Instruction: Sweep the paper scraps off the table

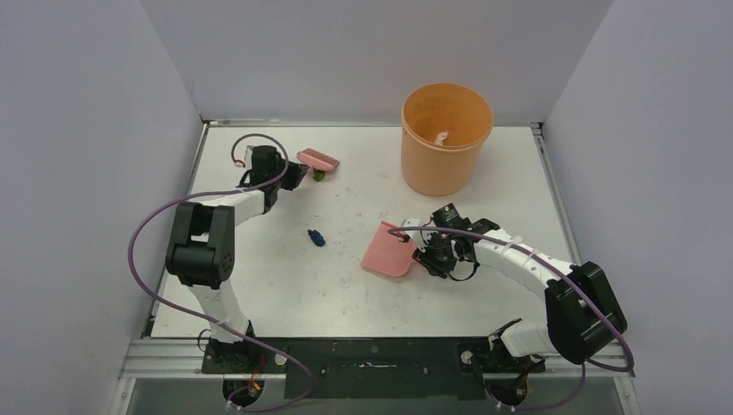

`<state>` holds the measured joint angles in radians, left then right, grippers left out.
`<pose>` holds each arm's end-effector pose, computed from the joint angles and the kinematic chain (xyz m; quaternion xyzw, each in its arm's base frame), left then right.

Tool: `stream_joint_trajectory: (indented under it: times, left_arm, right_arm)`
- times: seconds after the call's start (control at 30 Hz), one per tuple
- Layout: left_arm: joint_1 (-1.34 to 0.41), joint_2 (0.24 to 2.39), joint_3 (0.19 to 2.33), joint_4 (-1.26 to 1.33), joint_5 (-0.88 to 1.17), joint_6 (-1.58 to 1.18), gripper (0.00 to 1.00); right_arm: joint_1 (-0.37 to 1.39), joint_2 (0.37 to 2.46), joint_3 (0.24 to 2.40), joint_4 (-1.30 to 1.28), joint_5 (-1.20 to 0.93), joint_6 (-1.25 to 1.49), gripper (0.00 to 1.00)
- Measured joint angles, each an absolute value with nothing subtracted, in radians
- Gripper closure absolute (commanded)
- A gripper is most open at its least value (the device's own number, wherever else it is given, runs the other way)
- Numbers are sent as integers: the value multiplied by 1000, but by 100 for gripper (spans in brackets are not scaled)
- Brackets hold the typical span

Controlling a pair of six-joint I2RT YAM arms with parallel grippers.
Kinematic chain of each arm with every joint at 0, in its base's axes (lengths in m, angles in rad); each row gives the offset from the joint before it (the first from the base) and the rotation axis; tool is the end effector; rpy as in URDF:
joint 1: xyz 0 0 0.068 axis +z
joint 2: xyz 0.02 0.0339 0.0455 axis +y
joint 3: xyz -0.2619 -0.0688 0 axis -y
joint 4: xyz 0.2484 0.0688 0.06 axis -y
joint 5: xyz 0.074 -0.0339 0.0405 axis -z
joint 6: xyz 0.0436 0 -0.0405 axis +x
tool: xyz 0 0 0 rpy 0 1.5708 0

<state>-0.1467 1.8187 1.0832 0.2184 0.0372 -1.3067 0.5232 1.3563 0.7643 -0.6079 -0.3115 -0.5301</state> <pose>0.4063 -0.0617 0.1871 -0.4658 0.7280 -0.3460 0.3650 0.2062 0.1344 0.1729 -0.5128 0.8250 0.1518 0.1827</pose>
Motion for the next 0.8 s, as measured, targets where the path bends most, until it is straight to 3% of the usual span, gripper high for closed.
stream_joint_trajectory:
  times: [0.3, 0.8]
  left_arm:
    - [-136, 1776, 855, 348, 125, -1396, 100]
    - [-88, 1009, 229, 207, 215, -1398, 100]
  right_arm:
    - [524, 1371, 763, -608, -311, -533, 95]
    - [533, 1371, 761, -618, -315, -537, 95]
